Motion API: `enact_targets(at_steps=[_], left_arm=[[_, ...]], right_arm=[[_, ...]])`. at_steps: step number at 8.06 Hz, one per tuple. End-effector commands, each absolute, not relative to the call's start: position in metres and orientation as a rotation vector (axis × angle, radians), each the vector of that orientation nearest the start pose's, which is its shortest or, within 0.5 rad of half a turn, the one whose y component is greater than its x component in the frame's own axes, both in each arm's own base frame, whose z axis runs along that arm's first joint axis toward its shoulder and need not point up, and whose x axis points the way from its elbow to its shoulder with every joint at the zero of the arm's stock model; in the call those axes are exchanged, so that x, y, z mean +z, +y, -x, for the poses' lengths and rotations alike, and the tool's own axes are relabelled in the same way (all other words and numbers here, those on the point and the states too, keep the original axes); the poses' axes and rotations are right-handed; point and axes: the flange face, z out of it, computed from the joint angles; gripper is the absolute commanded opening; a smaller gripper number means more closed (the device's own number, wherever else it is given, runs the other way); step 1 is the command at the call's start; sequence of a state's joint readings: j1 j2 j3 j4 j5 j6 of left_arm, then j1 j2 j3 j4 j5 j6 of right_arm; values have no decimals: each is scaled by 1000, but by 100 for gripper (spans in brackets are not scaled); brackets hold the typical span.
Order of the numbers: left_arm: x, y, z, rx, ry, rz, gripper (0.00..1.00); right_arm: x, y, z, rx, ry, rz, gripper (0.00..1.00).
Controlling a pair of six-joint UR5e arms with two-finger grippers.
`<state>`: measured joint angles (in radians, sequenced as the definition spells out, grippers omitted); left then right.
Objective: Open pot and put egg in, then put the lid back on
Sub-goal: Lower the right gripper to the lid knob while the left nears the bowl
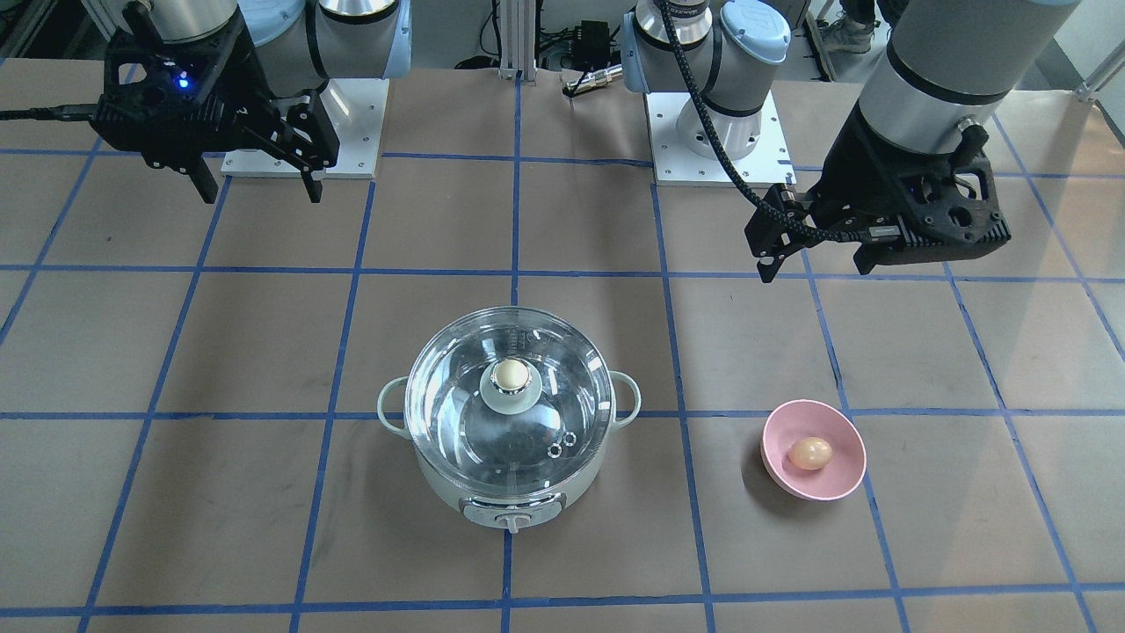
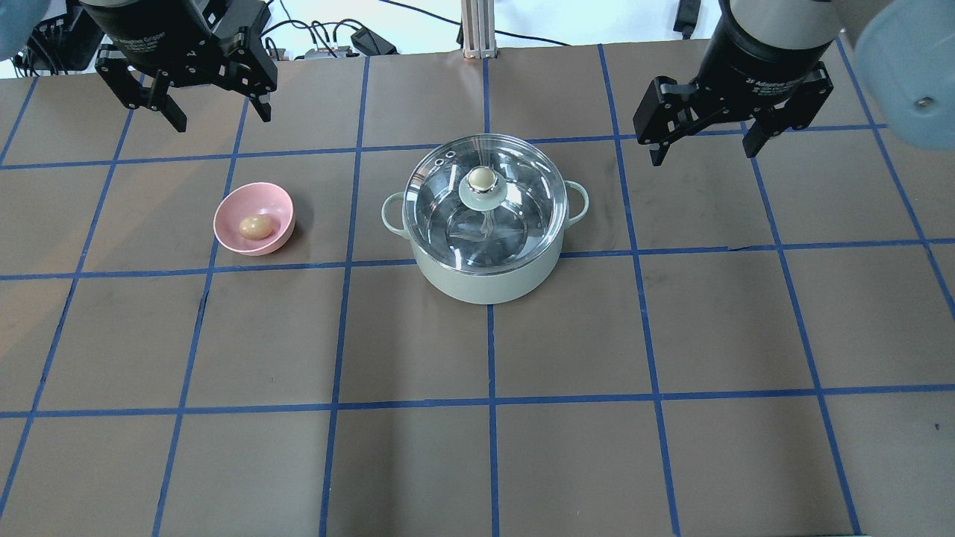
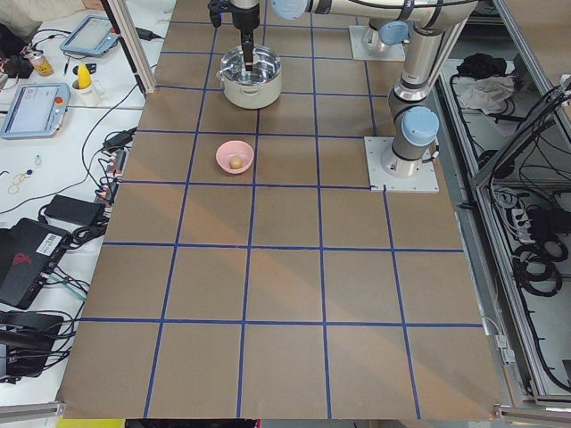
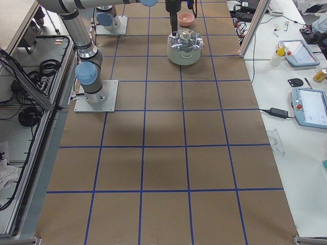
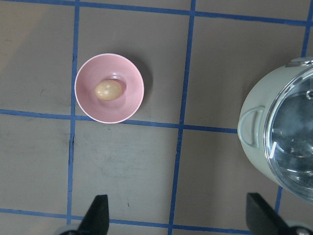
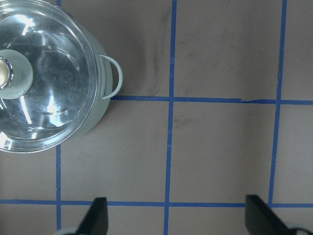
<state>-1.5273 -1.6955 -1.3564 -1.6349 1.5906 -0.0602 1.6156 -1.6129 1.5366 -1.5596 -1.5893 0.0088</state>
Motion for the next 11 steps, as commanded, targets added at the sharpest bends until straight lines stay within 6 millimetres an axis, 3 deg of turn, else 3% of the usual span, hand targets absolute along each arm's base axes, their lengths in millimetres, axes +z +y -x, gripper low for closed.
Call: enact_targets(at_steps=[1, 4, 5, 6, 7, 8, 10, 11], left_arm=[[523, -550, 106, -41, 3112, 144, 100], [515, -569, 100, -113, 3109, 109, 100], [509, -577, 99, -126, 3108, 135, 100], [506, -579, 98, -122, 3108, 182, 100], [505, -584, 97, -162, 3092, 360, 100], [501, -586, 96, -158, 3071, 486, 100], [499, -587, 78, -209, 2808, 949, 100], [483, -591, 74, -179, 2760, 1066, 100]], right_arm=[[526, -471, -150, -107, 3183, 49, 100], [528, -473, -153, -141, 3160, 64, 100], [532, -484, -154, -197, 3158, 84, 100], [527, -508, -162, -306, 3117, 77, 100], [534, -527, -171, -342, 3083, 81, 100], [520, -547, -185, -306, 3083, 99, 100], [473, -569, -241, -281, 3069, 54, 100], [445, -575, -275, -252, 3069, 29, 100]])
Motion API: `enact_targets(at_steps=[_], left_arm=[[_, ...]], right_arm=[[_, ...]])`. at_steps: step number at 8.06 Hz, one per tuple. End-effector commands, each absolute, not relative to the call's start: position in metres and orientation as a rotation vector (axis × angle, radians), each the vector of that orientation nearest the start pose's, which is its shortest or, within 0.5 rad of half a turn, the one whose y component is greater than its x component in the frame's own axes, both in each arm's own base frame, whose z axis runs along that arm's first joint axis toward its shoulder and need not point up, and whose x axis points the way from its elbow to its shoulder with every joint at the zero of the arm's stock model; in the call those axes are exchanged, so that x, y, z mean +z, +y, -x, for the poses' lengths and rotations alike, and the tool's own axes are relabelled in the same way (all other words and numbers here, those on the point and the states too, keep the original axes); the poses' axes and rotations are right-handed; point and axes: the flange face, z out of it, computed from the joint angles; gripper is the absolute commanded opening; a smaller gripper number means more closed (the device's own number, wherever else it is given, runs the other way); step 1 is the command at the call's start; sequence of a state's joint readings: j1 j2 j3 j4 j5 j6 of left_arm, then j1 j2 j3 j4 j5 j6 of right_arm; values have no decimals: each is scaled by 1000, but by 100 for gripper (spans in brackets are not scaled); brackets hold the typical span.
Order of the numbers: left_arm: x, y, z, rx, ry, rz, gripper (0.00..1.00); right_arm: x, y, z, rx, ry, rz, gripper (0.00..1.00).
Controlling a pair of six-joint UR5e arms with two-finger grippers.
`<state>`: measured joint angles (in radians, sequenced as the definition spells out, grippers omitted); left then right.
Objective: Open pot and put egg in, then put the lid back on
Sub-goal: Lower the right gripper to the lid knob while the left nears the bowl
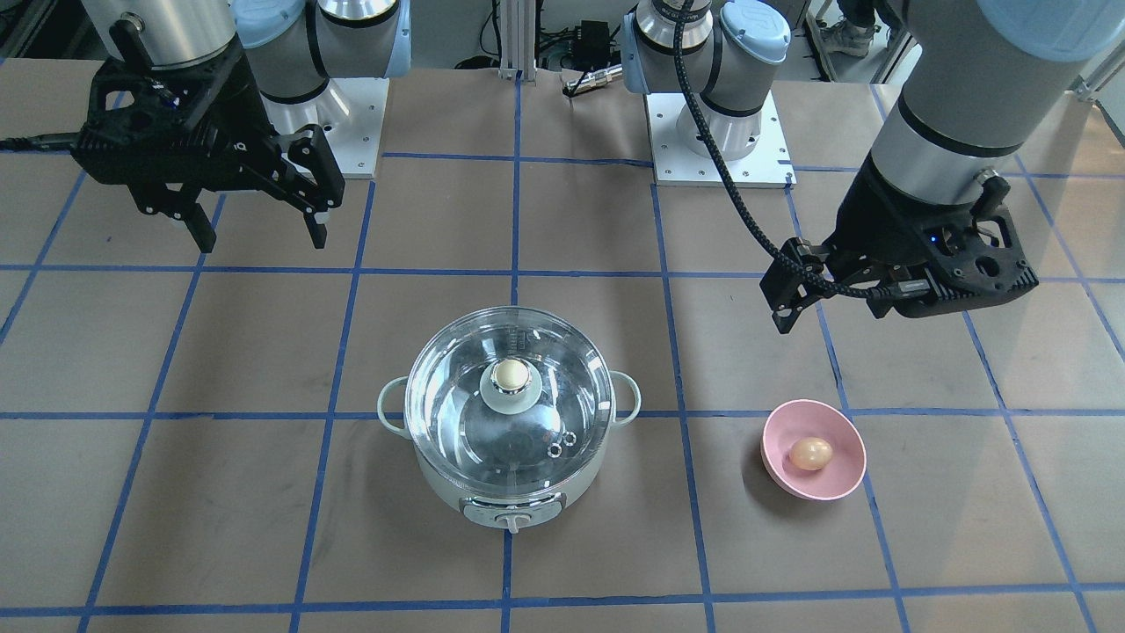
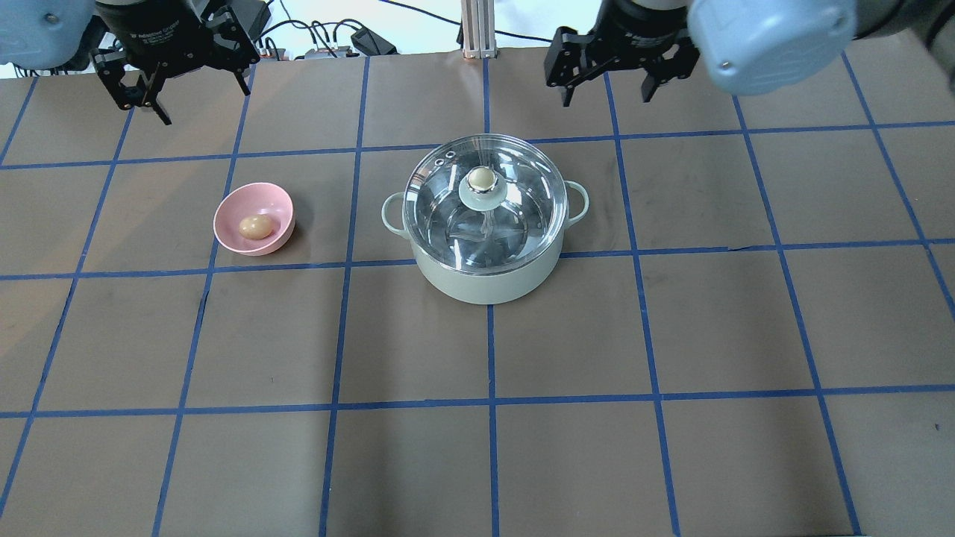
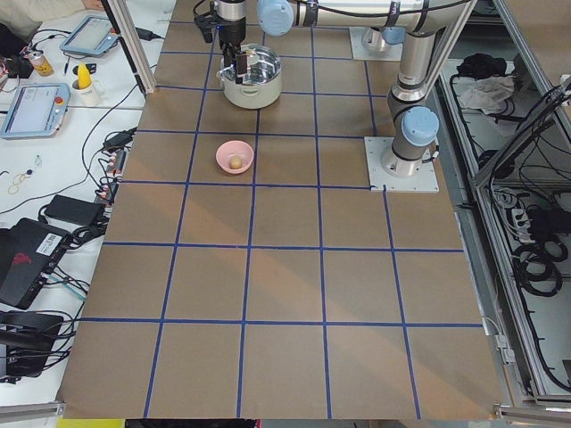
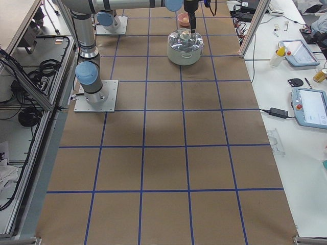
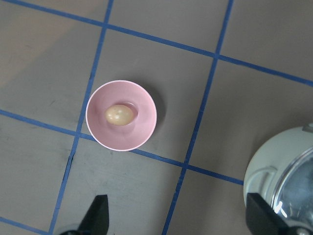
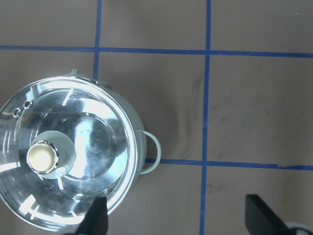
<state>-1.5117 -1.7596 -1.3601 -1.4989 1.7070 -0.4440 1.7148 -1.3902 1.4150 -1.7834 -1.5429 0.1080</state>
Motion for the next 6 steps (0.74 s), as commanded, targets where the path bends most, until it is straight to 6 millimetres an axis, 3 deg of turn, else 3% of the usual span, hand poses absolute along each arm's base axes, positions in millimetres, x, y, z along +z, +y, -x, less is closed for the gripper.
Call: enact_targets(at_steps=[1, 2, 4, 6], left_arm=[[474, -599, 59, -221, 2714, 1197, 100], [463, -602, 46, -217, 2683, 1275, 100], [420, -617, 38, -198, 2653, 1355, 100], [375, -629, 20, -96, 2614, 1449, 100]], right_arm=[[429, -572, -309, -272, 3060, 3, 100], [409, -575, -330, -275, 3052, -14, 100], [364, -575, -360, -180, 3061, -40, 100], [357, -571, -364, -159, 3069, -28, 99]])
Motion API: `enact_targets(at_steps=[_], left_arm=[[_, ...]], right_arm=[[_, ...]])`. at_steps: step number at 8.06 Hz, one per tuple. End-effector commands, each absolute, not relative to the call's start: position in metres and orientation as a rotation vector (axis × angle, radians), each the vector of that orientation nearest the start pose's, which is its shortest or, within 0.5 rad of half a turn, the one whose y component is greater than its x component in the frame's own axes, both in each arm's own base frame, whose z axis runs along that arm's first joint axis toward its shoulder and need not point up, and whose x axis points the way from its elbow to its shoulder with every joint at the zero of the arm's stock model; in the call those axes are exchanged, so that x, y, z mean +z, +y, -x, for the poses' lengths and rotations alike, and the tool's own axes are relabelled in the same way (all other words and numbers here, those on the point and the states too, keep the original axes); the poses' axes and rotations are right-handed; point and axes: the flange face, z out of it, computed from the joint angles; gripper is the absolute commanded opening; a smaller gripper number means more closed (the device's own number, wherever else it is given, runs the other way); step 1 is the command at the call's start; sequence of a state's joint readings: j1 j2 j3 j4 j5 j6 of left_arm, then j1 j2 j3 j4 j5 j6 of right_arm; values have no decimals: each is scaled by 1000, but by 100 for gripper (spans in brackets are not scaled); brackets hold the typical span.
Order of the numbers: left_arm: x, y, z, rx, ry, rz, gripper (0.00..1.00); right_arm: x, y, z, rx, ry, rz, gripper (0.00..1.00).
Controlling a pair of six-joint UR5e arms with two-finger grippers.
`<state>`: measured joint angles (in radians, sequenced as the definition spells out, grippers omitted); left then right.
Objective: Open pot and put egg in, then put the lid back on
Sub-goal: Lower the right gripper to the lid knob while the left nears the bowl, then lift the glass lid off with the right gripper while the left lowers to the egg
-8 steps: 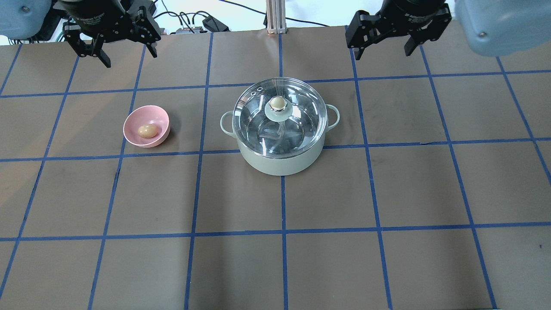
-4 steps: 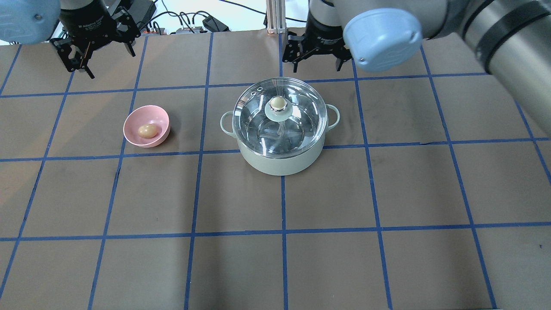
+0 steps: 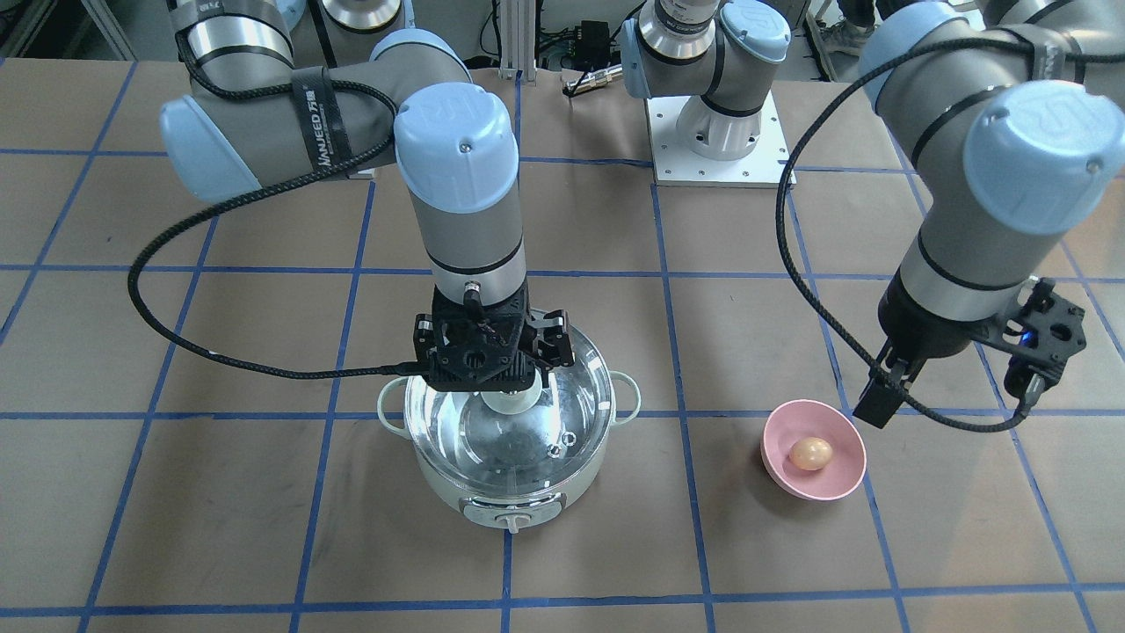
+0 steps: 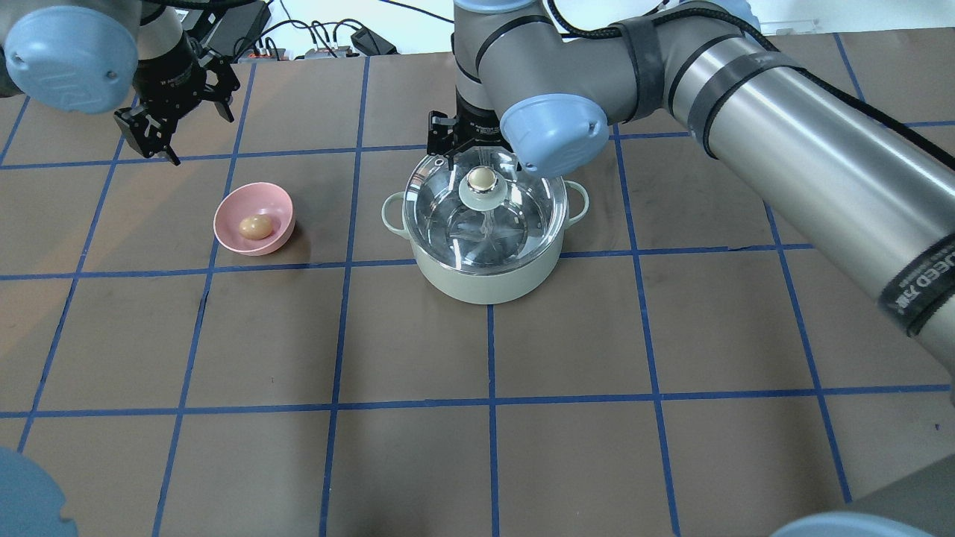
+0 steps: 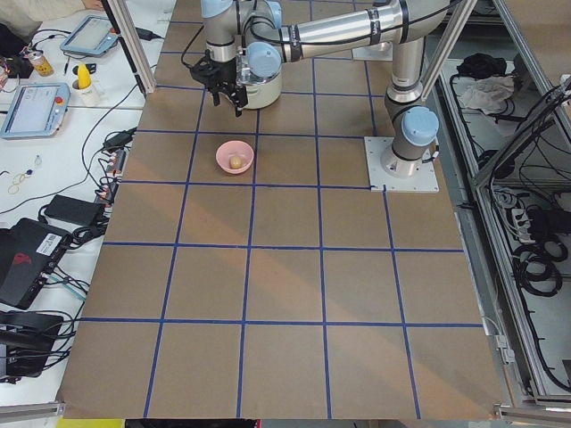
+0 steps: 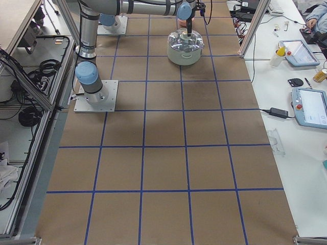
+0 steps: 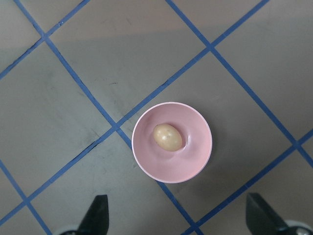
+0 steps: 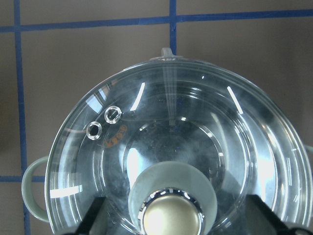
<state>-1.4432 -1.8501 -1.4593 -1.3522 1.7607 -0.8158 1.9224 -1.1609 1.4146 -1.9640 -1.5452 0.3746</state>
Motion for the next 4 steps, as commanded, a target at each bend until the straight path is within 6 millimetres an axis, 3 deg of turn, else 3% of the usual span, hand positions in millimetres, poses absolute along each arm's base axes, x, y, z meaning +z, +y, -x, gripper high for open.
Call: enact_targets(at_steps=[1, 3, 4], left_arm=[[365, -632, 11, -59, 2611, 1491, 100], [328, -633, 1, -6, 2577, 1550, 99], [305, -635, -1, -32, 2584, 1563, 98]], right_arm=[[355, -572, -364, -154, 3070, -26, 97], [352, -572, -364, -146, 3070, -40, 79], [346, -570, -363, -136, 3085, -39, 77]])
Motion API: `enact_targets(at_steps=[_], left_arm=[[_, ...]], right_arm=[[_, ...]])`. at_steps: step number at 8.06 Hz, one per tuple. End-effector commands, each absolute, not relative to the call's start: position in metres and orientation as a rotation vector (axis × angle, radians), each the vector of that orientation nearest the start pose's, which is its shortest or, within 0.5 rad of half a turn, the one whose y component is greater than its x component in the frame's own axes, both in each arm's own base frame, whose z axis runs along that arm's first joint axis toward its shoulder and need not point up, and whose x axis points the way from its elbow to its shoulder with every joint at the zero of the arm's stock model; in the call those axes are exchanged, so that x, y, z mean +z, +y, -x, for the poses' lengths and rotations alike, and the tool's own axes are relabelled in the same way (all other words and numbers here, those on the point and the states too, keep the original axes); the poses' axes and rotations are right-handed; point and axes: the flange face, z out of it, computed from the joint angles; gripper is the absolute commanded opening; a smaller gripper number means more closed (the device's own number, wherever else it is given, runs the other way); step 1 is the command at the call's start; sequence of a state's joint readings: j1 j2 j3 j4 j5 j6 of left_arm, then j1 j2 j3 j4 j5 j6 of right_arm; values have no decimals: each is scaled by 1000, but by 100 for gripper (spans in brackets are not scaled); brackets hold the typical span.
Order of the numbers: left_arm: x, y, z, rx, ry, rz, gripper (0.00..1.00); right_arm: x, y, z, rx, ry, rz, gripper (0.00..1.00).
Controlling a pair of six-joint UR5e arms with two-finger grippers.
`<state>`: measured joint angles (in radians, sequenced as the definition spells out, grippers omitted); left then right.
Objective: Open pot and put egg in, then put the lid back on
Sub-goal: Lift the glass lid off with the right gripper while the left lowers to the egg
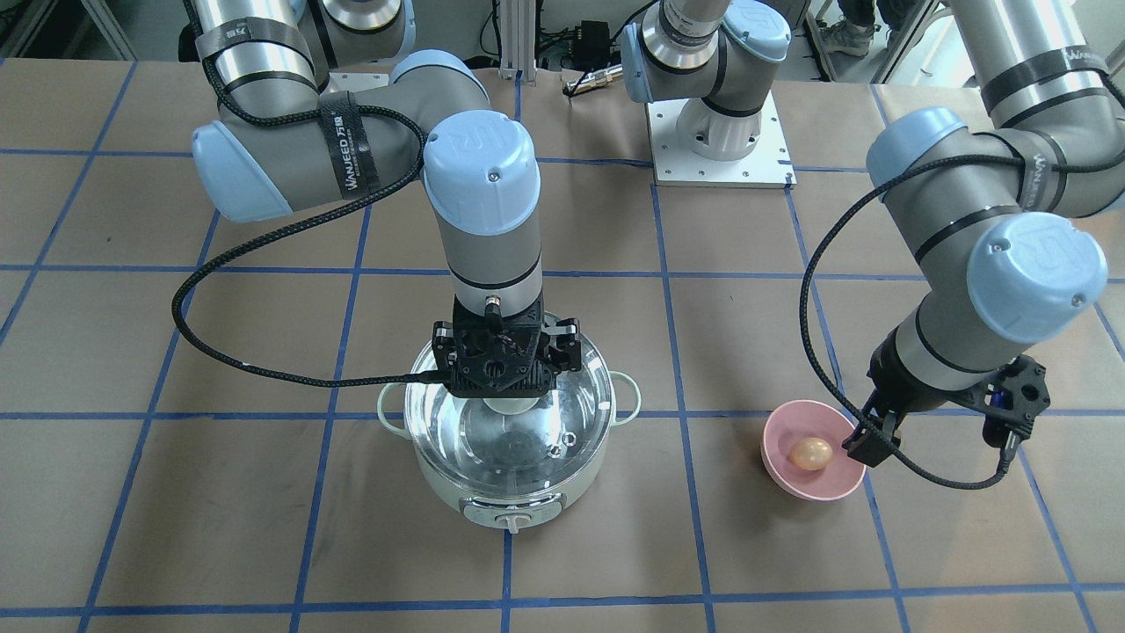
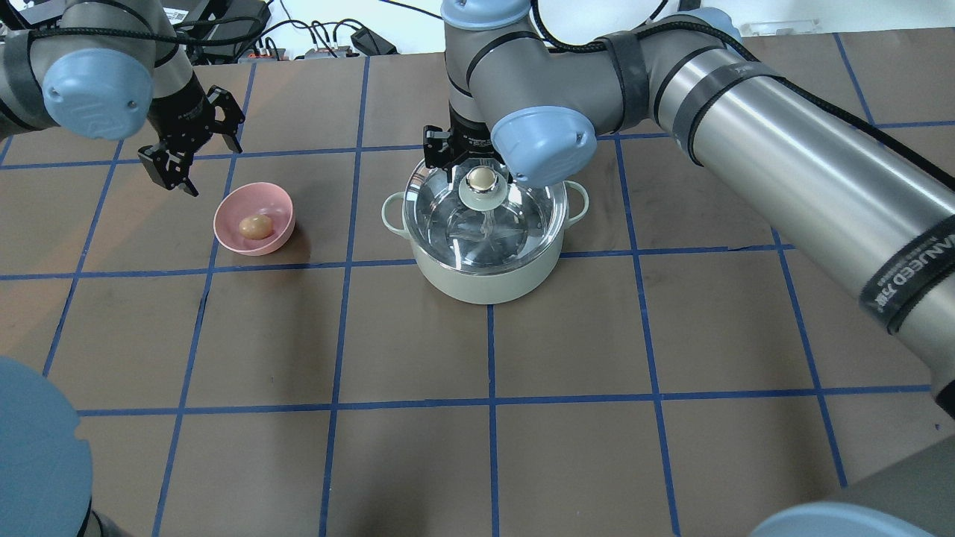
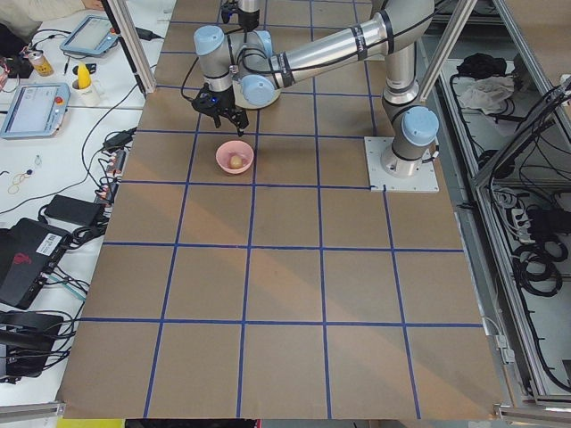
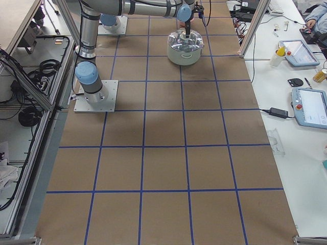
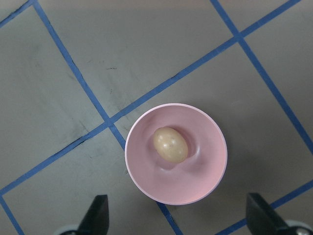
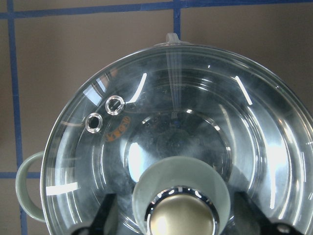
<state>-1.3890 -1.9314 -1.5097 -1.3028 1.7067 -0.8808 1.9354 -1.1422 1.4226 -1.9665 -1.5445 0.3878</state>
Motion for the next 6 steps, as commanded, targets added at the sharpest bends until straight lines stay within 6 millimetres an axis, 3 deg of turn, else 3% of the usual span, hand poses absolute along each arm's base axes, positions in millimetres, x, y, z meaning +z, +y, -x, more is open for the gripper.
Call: enact_targets(at_steps=[1, 4, 5, 6], left_arm=[[292, -633, 0, -71, 2593, 1566, 98], [288, -631, 0, -87, 2593, 1575, 98], [285, -631, 0, -78, 2593, 1569, 98], [284, -631, -9, -74, 2583, 1587, 98]], right_arm=[[344, -570, -362, -130, 3089, -41, 77], [345, -570, -361, -132, 3091, -46, 37], [349, -571, -361, -142, 3087, -42, 35], [349, -571, -361, -139, 3089, -44, 26]])
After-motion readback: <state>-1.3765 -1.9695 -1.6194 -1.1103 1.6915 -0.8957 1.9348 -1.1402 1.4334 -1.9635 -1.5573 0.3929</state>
